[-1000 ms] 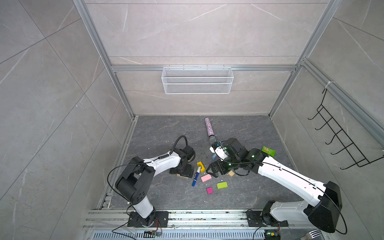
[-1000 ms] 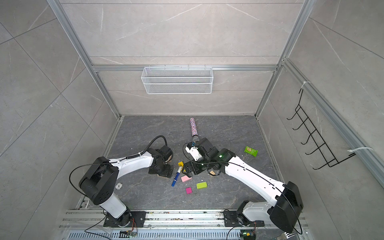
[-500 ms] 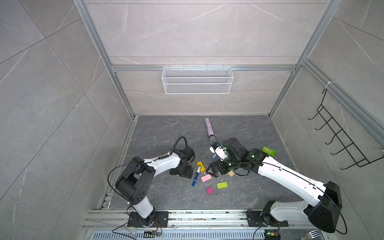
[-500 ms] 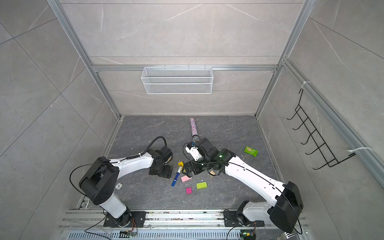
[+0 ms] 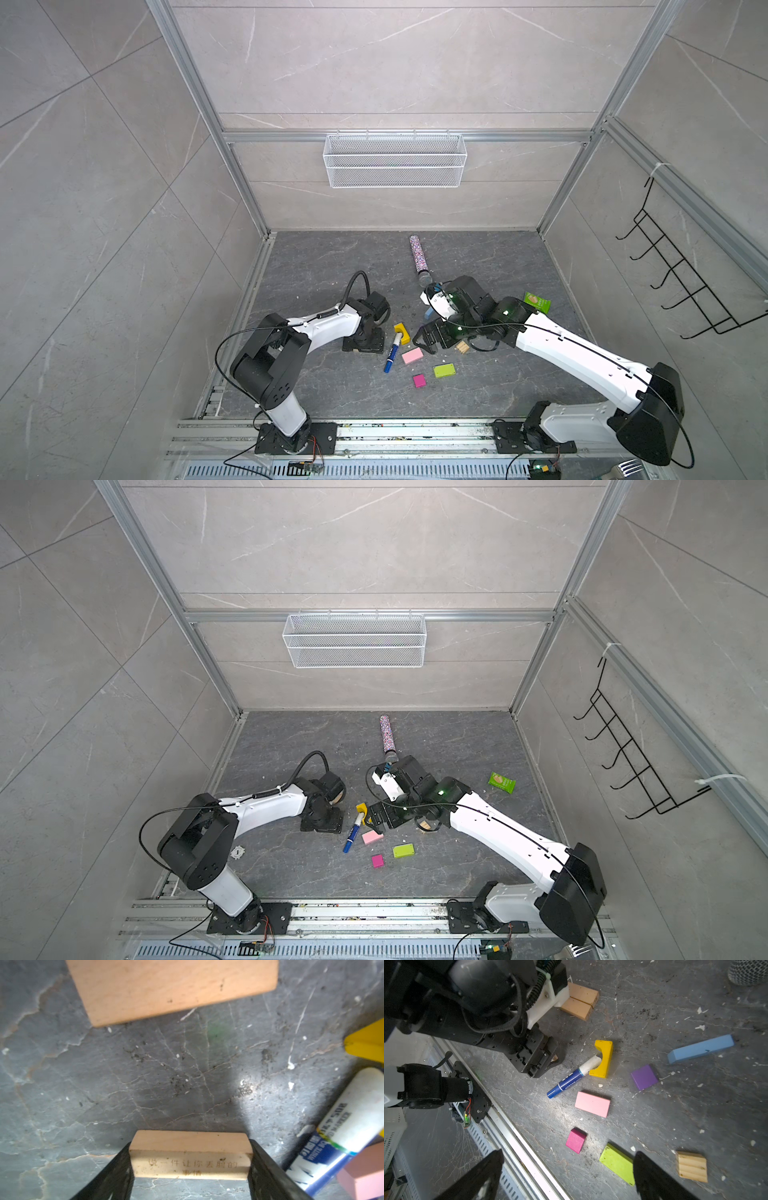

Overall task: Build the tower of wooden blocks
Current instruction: 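Lift the printed bar and carry it toward the paired wooden bars, then lower the printed bar against the paired bars, forming a row of three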

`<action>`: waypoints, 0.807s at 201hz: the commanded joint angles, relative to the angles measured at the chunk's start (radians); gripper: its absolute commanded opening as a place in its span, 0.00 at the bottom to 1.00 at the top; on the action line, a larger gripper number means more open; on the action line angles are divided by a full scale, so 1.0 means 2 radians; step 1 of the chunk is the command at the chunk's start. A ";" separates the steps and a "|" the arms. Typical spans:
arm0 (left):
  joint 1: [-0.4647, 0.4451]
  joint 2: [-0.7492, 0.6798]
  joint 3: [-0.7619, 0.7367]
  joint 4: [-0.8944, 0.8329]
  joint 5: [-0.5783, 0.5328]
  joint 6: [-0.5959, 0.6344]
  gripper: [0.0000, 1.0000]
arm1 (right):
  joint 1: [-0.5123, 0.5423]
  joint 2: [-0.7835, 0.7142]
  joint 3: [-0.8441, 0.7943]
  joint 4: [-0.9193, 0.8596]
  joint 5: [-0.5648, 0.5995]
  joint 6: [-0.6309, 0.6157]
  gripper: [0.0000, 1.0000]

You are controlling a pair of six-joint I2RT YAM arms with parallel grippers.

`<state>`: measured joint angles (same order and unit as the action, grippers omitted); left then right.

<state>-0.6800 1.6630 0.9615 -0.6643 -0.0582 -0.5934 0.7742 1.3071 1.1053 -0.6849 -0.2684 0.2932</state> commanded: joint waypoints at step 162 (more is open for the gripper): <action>0.041 0.038 0.069 -0.013 -0.013 -0.036 0.66 | -0.002 -0.033 -0.027 0.054 0.061 0.044 0.99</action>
<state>-0.6086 1.7248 1.0733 -0.6788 -0.0772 -0.6899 0.7734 1.2564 1.0634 -0.5858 -0.1600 0.3676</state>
